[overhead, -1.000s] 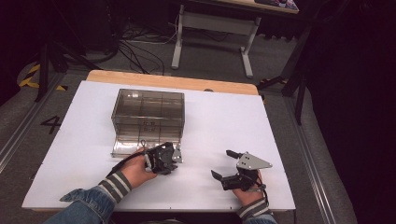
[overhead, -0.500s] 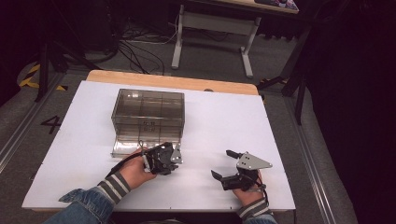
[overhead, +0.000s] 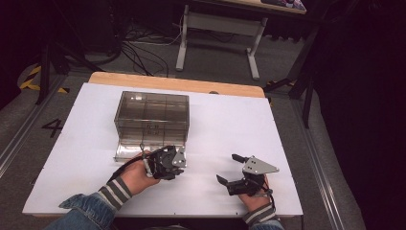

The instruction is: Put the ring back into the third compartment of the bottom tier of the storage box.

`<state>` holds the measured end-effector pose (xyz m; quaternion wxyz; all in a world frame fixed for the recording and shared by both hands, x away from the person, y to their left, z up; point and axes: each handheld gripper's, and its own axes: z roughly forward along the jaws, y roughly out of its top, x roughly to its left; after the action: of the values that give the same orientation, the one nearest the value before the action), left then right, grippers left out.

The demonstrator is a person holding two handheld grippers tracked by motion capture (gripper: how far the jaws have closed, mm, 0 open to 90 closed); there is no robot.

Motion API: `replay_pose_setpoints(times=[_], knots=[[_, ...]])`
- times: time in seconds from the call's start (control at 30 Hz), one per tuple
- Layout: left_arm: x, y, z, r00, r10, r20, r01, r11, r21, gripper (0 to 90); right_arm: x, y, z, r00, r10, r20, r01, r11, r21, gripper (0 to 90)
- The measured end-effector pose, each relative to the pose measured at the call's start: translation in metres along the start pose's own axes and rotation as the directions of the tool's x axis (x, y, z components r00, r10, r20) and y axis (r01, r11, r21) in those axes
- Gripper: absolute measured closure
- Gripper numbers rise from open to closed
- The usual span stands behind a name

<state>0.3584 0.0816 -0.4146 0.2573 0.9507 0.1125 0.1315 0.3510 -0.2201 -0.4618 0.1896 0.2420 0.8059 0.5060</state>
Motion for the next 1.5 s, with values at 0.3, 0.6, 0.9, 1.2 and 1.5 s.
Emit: replay_pose_setpoints(times=[0.3,0.6,0.9,1.2,1.5], knots=[[0.003,0.000,-0.009,0.9999,-0.016,-0.005,0.016,0.9993,-0.033,71.7,0.000,0.000,0.000,1.0000,0.000,0.000,0.000,1.0000,0.000,5.0],[0.010,0.002,-0.018,0.9993,-0.034,-0.015,0.033,0.9976,-0.061,71.5,0.000,0.000,0.000,1.0000,0.000,0.001,0.000,1.0000,0.000,5.0],[0.020,0.005,-0.022,0.9975,-0.067,-0.024,0.065,0.9950,-0.076,71.5,0.000,0.000,0.000,1.0000,0.001,0.000,-0.001,1.0000,-0.001,5.0],[0.029,0.005,-0.024,0.9945,-0.097,-0.039,0.093,0.9918,-0.087,71.4,0.000,0.000,0.000,1.0000,0.003,0.001,-0.003,1.0000,0.000,5.0],[0.037,0.006,-0.024,0.9919,-0.116,-0.053,0.111,0.9895,-0.093,71.4,0.000,0.000,0.000,1.0000,0.001,0.001,-0.001,1.0000,0.002,5.0]])
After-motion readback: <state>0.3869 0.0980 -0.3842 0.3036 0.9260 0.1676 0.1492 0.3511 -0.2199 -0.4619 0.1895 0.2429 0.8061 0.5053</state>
